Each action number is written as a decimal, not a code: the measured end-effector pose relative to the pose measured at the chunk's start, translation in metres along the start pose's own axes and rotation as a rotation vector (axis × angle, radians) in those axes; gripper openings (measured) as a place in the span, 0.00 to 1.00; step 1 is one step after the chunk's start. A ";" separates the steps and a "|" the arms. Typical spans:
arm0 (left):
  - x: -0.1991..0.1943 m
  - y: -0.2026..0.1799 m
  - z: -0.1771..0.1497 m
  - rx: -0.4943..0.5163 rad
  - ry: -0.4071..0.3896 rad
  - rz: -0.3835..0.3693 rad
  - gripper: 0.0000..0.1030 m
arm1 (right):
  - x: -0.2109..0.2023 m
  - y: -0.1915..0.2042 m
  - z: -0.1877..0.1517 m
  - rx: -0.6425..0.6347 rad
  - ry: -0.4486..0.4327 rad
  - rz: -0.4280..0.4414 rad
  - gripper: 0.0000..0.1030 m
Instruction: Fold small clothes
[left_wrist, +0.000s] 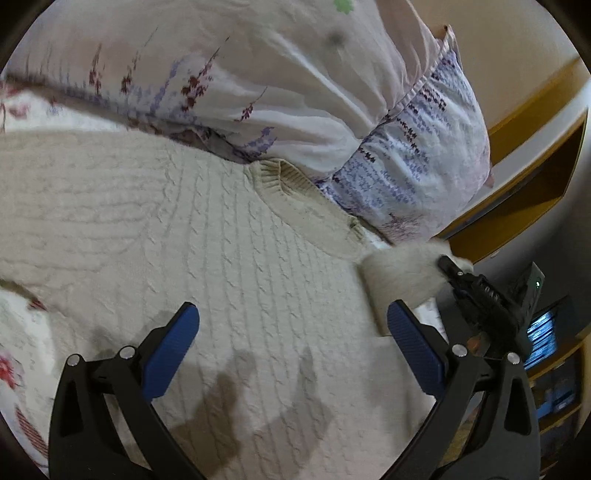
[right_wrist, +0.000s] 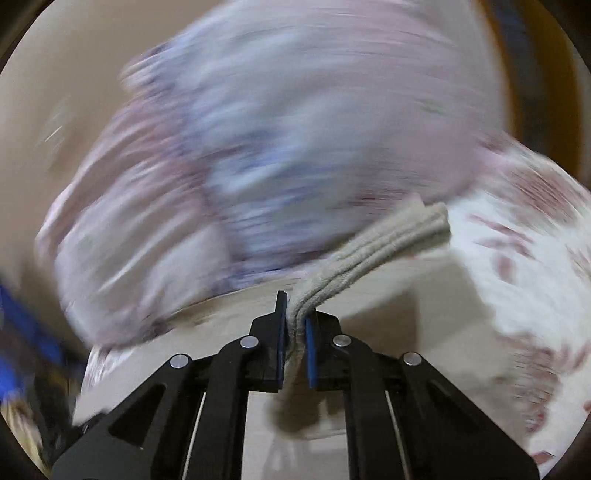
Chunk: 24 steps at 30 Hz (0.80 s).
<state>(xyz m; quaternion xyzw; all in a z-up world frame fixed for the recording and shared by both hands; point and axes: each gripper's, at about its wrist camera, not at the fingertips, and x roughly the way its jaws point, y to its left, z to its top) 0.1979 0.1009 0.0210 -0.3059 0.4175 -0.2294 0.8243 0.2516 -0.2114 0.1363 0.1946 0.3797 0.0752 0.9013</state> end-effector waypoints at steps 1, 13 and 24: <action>0.002 0.002 0.000 -0.022 0.009 -0.023 0.98 | 0.012 0.022 -0.009 -0.070 0.073 0.064 0.10; 0.025 0.003 -0.001 -0.166 0.081 -0.064 0.75 | 0.031 -0.005 -0.066 0.051 0.384 0.179 0.54; 0.061 0.011 0.019 -0.180 0.076 0.036 0.07 | -0.017 -0.114 -0.066 0.433 0.193 0.006 0.54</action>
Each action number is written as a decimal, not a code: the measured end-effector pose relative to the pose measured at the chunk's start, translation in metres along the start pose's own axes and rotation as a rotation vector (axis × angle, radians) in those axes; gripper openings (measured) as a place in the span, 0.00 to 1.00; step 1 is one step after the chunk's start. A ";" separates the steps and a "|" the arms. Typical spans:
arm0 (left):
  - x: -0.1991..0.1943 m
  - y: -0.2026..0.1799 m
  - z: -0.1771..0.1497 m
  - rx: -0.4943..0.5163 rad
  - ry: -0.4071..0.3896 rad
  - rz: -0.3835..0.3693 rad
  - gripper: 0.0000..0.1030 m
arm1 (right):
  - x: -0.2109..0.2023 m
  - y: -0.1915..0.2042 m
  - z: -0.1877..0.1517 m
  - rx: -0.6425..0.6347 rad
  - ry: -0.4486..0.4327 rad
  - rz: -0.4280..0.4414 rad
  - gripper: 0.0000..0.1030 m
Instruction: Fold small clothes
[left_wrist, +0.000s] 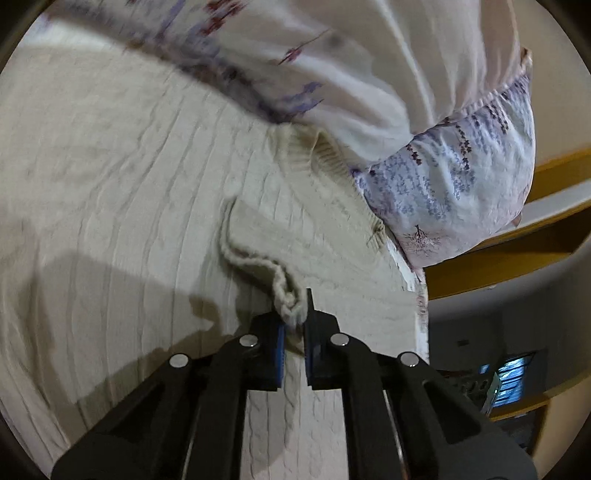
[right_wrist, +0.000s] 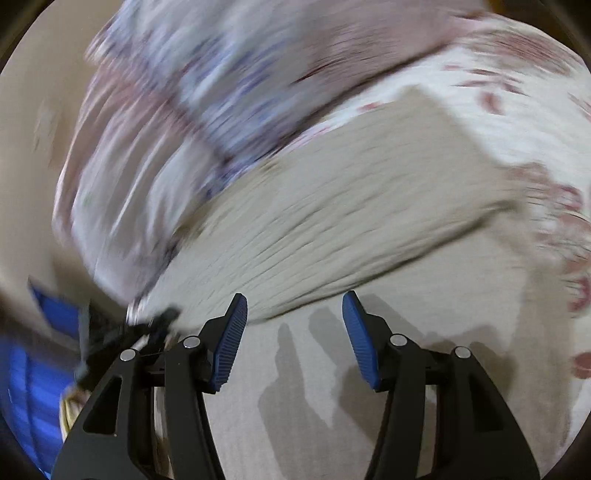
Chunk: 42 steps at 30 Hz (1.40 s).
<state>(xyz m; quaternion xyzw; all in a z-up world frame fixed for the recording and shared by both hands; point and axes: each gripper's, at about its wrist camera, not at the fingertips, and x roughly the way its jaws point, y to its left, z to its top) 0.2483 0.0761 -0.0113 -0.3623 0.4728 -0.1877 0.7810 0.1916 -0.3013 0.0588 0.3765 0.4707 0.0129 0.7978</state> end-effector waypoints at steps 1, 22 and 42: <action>-0.003 -0.003 0.002 0.020 -0.014 0.004 0.07 | -0.003 -0.010 0.004 0.041 -0.024 -0.008 0.54; -0.102 0.021 -0.013 0.090 -0.175 0.103 0.72 | -0.028 -0.013 0.002 0.018 -0.204 -0.196 0.38; -0.253 0.184 -0.012 -0.452 -0.528 0.181 0.57 | 0.063 0.099 -0.042 -0.398 0.085 -0.109 0.51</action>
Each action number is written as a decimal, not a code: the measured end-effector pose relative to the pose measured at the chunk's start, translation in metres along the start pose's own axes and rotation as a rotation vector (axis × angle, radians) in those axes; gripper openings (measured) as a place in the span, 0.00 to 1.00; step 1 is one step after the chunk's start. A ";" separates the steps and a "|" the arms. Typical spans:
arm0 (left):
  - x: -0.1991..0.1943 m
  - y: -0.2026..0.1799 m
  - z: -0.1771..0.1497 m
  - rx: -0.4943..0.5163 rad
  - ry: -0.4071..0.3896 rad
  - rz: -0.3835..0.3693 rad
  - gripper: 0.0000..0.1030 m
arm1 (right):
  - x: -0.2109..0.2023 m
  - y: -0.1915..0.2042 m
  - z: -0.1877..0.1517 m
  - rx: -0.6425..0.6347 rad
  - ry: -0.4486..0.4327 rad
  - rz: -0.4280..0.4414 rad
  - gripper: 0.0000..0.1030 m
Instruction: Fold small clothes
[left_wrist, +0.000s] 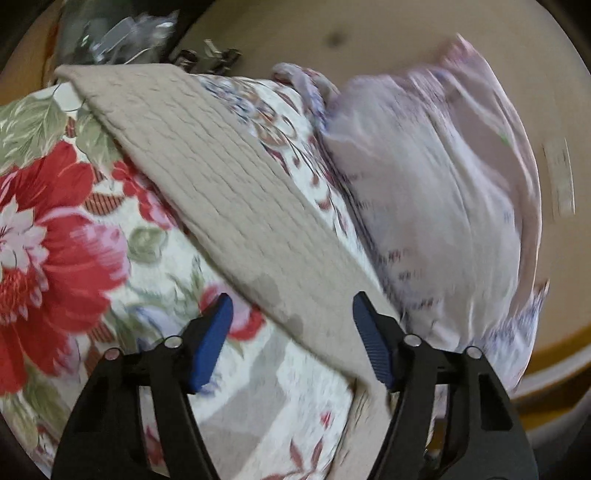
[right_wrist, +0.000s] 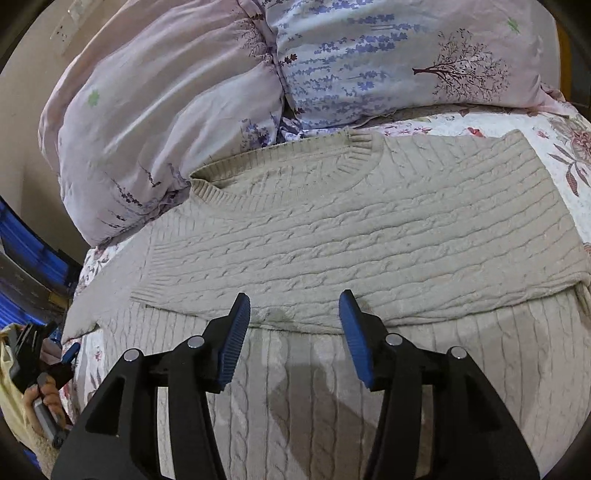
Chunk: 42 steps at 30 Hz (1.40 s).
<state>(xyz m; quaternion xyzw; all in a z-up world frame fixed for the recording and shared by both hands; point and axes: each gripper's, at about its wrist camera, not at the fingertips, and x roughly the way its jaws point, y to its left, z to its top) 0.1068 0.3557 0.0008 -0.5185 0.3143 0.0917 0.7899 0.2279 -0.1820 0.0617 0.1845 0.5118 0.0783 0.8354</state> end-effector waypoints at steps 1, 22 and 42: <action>0.001 0.004 0.004 -0.029 -0.011 0.001 0.54 | -0.001 0.000 0.000 0.004 0.000 0.004 0.51; 0.010 -0.116 -0.011 0.156 -0.008 -0.262 0.06 | -0.026 -0.028 0.003 0.027 -0.041 0.049 0.54; 0.145 -0.214 -0.227 0.458 0.520 -0.332 0.54 | -0.059 -0.040 0.012 -0.064 -0.128 -0.019 0.54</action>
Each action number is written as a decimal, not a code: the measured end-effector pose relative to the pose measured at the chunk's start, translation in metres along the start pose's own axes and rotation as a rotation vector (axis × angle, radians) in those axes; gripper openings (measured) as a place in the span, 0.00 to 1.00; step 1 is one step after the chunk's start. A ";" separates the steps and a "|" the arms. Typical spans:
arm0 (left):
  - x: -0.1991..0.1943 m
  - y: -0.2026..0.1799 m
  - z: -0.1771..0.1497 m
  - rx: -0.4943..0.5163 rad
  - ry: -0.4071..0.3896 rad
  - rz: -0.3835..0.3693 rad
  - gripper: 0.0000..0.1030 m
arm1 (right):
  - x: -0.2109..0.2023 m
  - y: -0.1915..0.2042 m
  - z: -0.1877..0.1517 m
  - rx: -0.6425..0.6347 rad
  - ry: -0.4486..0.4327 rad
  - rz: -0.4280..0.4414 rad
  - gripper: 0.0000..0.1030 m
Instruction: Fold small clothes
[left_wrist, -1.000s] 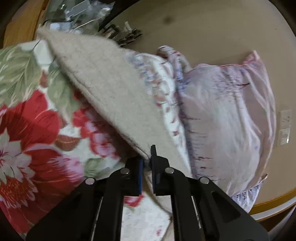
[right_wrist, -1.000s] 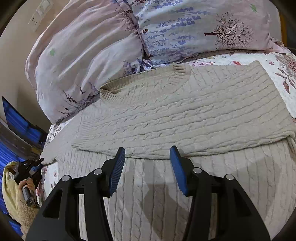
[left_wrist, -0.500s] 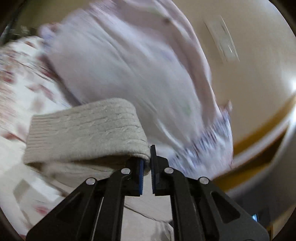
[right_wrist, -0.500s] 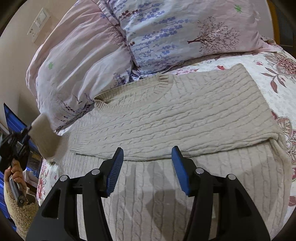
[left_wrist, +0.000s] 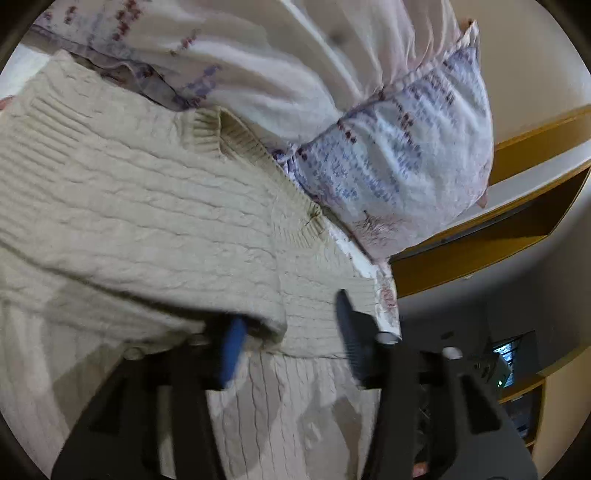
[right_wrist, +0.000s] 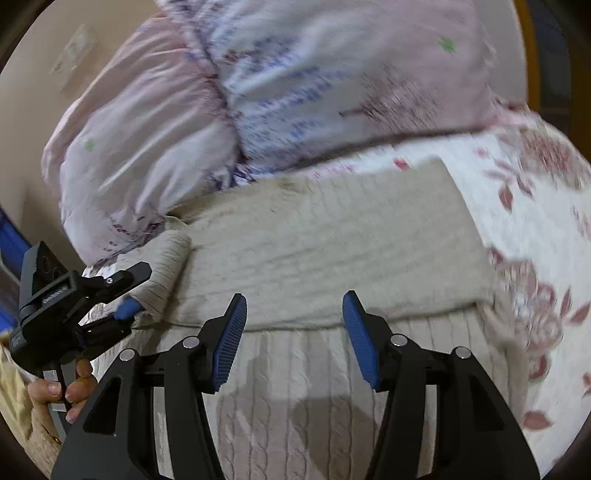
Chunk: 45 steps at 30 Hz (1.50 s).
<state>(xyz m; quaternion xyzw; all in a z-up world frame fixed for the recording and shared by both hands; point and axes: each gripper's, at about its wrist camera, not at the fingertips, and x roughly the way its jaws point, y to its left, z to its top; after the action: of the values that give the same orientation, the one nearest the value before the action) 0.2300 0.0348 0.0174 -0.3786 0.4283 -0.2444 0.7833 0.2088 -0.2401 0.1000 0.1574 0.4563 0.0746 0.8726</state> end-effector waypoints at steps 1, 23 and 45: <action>-0.013 0.003 0.000 0.003 -0.015 -0.017 0.55 | -0.001 0.008 0.003 -0.036 -0.008 0.017 0.54; -0.104 0.092 0.012 -0.166 -0.193 0.150 0.52 | 0.123 0.215 -0.021 -0.718 0.157 0.158 0.22; -0.098 0.083 0.014 -0.103 -0.165 0.117 0.77 | -0.009 -0.069 0.016 0.369 -0.038 0.034 0.44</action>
<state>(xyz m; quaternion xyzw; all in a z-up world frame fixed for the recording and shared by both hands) 0.1966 0.1593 0.0034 -0.4115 0.3955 -0.1441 0.8084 0.2164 -0.3103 0.0918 0.3239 0.4432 0.0012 0.8358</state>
